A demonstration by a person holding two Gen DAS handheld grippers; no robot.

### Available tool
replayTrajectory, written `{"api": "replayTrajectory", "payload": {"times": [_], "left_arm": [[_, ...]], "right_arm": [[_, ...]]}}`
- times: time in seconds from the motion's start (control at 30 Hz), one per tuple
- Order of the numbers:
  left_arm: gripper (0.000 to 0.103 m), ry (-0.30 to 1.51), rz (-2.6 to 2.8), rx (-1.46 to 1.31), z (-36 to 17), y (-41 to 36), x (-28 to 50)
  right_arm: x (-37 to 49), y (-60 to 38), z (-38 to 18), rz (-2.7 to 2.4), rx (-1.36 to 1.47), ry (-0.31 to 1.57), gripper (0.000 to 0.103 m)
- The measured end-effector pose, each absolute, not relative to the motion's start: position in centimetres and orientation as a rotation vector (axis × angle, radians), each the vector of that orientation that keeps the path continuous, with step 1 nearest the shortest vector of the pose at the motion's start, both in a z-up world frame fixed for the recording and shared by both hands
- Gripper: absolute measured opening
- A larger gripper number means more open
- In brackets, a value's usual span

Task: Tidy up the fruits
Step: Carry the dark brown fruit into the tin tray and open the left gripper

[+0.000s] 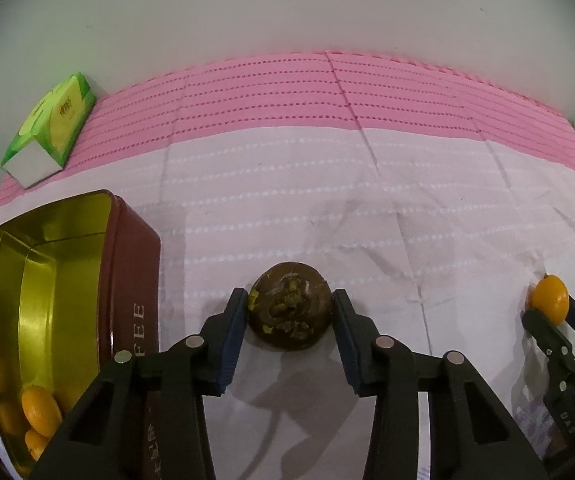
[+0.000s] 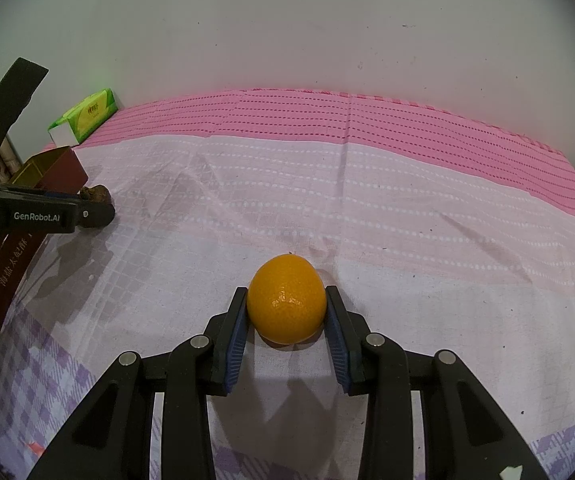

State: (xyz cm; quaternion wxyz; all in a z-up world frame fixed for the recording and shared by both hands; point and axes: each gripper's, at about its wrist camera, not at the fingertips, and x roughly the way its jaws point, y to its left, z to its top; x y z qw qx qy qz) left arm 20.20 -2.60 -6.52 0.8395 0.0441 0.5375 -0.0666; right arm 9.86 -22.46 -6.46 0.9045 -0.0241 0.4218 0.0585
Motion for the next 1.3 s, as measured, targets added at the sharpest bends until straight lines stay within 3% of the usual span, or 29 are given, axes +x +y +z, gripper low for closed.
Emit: {"api": "replayTrajectory", "payload": {"times": [0.8,1.3], "left_arm": [[0.043,1.067,-0.123,0.061,-0.8,0.8,13.0],[0.043,1.058,0.030,0.002,0.2,9.4,11.3]], "right_arm": [[10.0,-21.7,-6.7,0.099,-0.089,0.873,0.034],[10.0,-21.7,-6.9,0.095,-0.096,0.872,0.034]]}}
